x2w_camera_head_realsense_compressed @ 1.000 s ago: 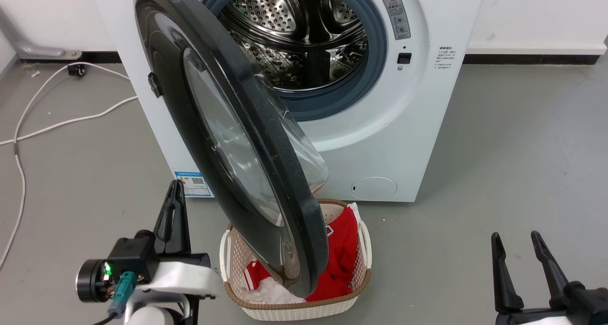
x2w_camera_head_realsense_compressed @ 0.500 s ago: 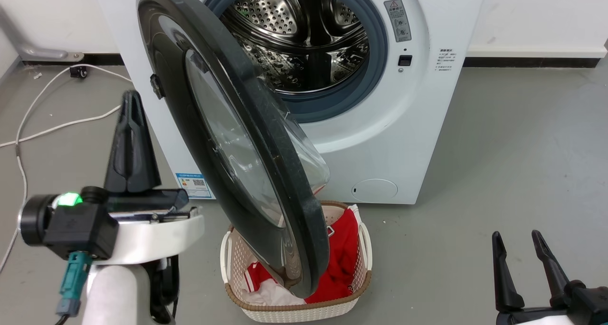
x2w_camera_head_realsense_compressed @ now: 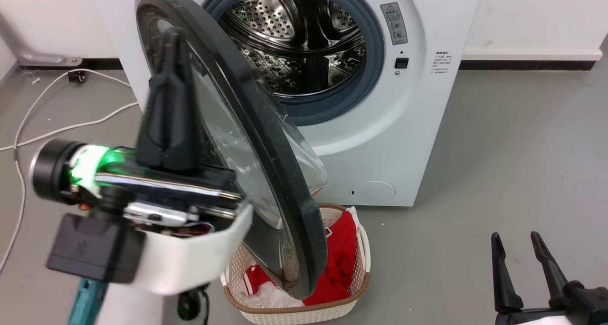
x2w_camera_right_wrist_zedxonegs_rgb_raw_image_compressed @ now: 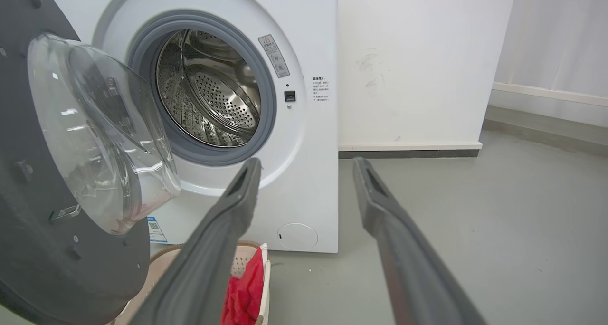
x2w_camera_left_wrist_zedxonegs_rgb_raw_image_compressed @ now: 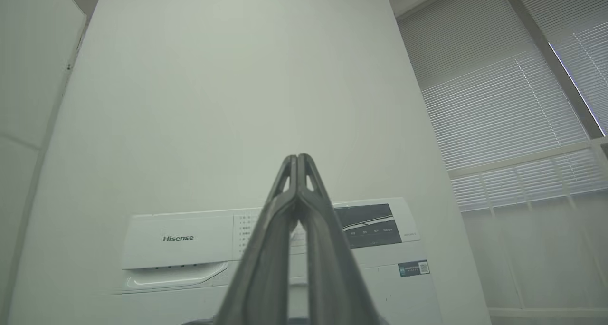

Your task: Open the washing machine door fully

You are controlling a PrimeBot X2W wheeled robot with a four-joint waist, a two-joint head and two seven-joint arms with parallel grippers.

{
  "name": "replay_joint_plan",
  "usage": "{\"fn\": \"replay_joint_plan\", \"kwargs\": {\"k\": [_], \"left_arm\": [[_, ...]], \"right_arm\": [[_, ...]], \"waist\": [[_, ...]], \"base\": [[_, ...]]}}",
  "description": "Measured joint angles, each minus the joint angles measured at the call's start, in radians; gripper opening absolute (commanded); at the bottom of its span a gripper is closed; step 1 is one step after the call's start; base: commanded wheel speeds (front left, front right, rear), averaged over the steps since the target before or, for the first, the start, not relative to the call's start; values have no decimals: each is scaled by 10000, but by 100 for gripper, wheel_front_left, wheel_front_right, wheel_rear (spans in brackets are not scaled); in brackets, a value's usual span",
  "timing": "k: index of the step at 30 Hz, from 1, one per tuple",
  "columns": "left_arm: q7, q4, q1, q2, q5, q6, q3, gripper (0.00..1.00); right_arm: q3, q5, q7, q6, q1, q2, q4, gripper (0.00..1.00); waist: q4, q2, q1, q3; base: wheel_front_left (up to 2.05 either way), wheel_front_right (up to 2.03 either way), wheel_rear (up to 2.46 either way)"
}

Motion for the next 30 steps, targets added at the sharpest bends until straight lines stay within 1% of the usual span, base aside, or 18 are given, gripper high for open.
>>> {"fn": "replay_joint_plan", "kwargs": {"k": [7, 16, 21, 23, 30], "left_arm": [[464, -263, 68, -33, -251, -309, -1634, 0], [1246, 163, 1321, -35, -886, -692, -3549, 0], [1622, 568, 2199, 81, -1267, -865, -4646, 0], [1712, 792, 2553, 173, -1371, -876, -4966, 0], [1783, 1590, 3391, 456, -1455, -842, -5338, 0]], "right_arm": [[46, 19, 35, 0, 35, 0, 4, 100], [71, 92, 36, 0, 68, 2, 50, 100], [84, 136, 29, 0, 66, 2, 65, 100], [117, 153, 29, 0, 60, 2, 84, 100], [146, 167, 42, 0, 33, 4, 121, 100]], "waist": [[-36, 0, 0, -8], [20, 0, 0, -7], [90, 0, 0, 30], [100, 0, 0, 41], [114, 0, 0, 73]], "base": [[0, 0, 0], [0, 0, 0], [0, 0, 0], [0, 0, 0], [0, 0, 0]]}}
